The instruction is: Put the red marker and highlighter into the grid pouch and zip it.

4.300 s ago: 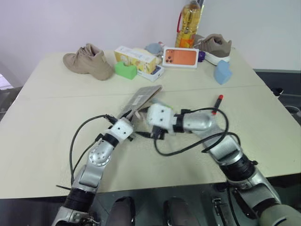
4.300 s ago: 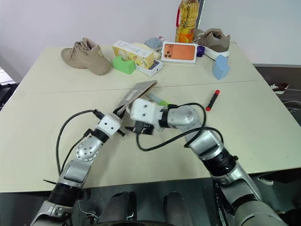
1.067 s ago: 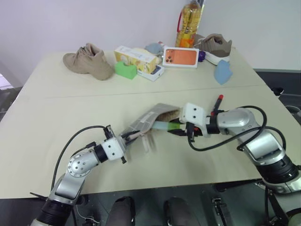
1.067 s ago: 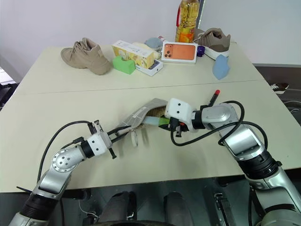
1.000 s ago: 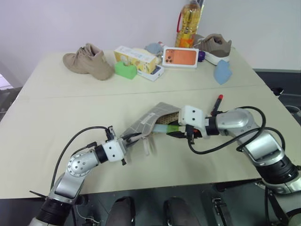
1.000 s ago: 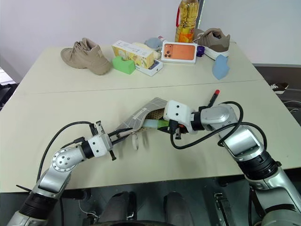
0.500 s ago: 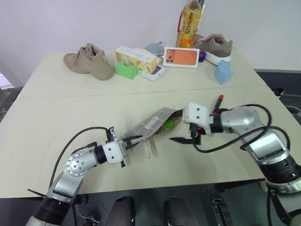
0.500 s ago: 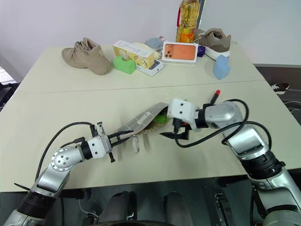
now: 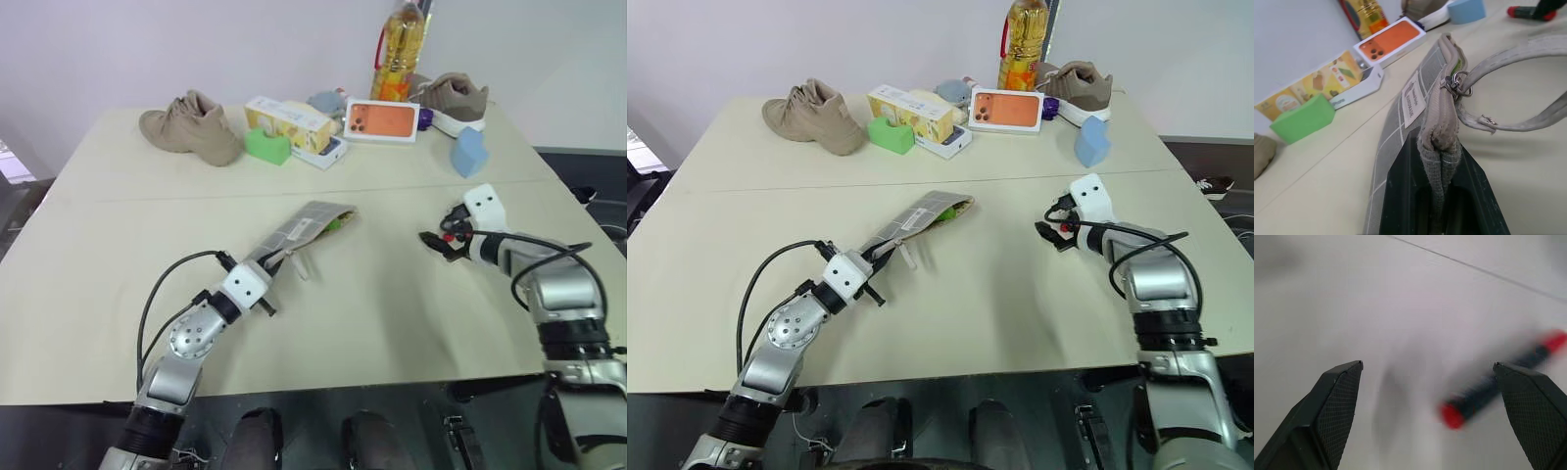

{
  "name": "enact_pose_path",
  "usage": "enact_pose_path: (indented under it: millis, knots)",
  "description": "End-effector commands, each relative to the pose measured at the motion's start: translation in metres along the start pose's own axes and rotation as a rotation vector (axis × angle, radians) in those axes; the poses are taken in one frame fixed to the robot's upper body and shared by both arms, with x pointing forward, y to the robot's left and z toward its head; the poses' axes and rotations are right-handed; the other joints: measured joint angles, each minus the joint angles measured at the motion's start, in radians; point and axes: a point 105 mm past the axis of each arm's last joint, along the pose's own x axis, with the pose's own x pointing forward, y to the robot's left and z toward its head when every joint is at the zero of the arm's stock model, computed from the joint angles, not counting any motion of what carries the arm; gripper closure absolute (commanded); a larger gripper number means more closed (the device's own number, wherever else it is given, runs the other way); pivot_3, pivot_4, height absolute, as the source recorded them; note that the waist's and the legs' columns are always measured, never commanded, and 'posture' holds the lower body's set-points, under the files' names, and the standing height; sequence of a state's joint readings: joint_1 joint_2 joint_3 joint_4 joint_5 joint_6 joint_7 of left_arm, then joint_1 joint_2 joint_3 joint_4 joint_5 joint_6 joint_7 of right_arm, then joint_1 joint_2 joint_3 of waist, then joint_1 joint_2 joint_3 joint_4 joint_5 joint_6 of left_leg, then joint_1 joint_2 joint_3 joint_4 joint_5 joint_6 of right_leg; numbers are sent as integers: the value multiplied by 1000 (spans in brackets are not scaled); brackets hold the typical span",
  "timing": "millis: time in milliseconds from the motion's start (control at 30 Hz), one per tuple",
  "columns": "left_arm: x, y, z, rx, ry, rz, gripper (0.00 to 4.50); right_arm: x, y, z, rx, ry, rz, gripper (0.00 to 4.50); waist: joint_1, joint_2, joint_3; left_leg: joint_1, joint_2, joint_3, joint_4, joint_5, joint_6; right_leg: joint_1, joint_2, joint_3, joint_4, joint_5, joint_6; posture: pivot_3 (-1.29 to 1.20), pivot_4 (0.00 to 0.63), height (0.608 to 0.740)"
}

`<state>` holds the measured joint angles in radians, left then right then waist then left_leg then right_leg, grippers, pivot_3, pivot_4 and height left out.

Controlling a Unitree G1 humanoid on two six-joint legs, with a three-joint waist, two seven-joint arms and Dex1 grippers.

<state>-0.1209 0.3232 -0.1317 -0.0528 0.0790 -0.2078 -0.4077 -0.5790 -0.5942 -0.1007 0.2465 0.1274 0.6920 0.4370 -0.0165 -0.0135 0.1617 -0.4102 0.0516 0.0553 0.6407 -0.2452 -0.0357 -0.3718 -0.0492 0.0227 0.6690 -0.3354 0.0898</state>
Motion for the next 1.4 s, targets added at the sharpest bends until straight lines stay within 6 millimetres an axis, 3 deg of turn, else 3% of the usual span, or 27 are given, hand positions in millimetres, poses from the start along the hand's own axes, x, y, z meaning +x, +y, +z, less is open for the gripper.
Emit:
enact_pose_path:
  millis: [33, 200, 233, 300, 500, 533, 600, 733, 800, 900, 1100, 1400]
  knots:
    - [1, 5, 8, 13, -32, 16, 4500, 2, -24, 9, 71, -38, -163, 37, 2, 0, 0, 0, 0, 0, 0, 0, 0, 0, 0, 0, 0, 0, 0, 0, 150, 740]
    - [2, 4, 9, 15, -36, 10, 4500, 12, -22, -3, 223, -8, -189, 37, 2, 0, 0, 0, 0, 0, 0, 0, 0, 0, 0, 0, 0, 0, 0, 0, 150, 740]
    - [2, 4, 9, 14, -37, 11, 4500, 13, -23, -4, 232, -5, -197, 283, 2, 0, 0, 0, 0, 0, 0, 0, 0, 0, 0, 0, 0, 0, 0, 0, 150, 740]
    - [2, 5, 10, 13, -40, 14, 4500, 15, -21, -5, 250, 4, -188, 909, 2, 0, 0, 0, 0, 0, 0, 0, 0, 0, 0, 1, 0, 0, 0, 0, 150, 740]
    - [2, 6, 11, 9, -42, 19, 4500, 16, -17, -2, 249, 2, -174, 3887, 1, 0, 0, 0, 0, 0, 0, 0, 0, 0, 0, 1, 0, 0, 0, 0, 150, 740]
    - [2, 6, 11, 10, -42, 21, 4500, 15, -16, 4, 218, -12, -167, 4120, 1, 0, 0, 0, 0, 0, 0, 0, 0, 0, 0, 1, 0, 0, 0, 0, 150, 740]
    - [2, 8, 11, 11, -43, 24, 4500, 12, -9, 18, 115, -58, -121, 4115, 1, 0, 0, 0, 0, 0, 0, 0, 0, 0, 0, 1, 0, 0, 0, 0, 150, 740]
    - [2, 17, 15, -8, -60, 51, 4500, -5, 32, 52, -279, -201, 110, 4115, 1, 2, 1, -2, 0, 0, 0, 0, 1, -2, 0, 1, 0, 0, 0, 0, 150, 740]
    - [3, 20, 17, -10, -68, 50, 4500, -21, 54, 60, -447, -267, 245, 4115, 2, 2, 1, -2, 0, 0, 0, 0, 1, -2, 1, 0, -1, 0, 0, 0, 150, 740]
    - [3, 22, 18, 3, -75, 28, 4500, -48, 80, 70, -560, -361, 429, 4115, 2, 2, 1, -2, 0, -1, 0, 0, 1, -1, 1, 0, -1, 0, 1, 0, 150, 740]
    - [3, 25, 17, 13, -75, 9, 4500, -61, 86, 61, -698, -328, 512, 4115, 4, 2, 2, -2, 1, -1, 3, -1, 1, 1, 0, 0, -1, 1, 1, 0, 150, 740]
    - [7, 17, 19, 19, -86, -33, 4500, -59, 94, 57, -758, -320, 526, 4115, 3, 2, 2, -2, 1, -1, 4, -1, 1, 1, 0, 0, -1, 1, 1, 0, 150, 740]
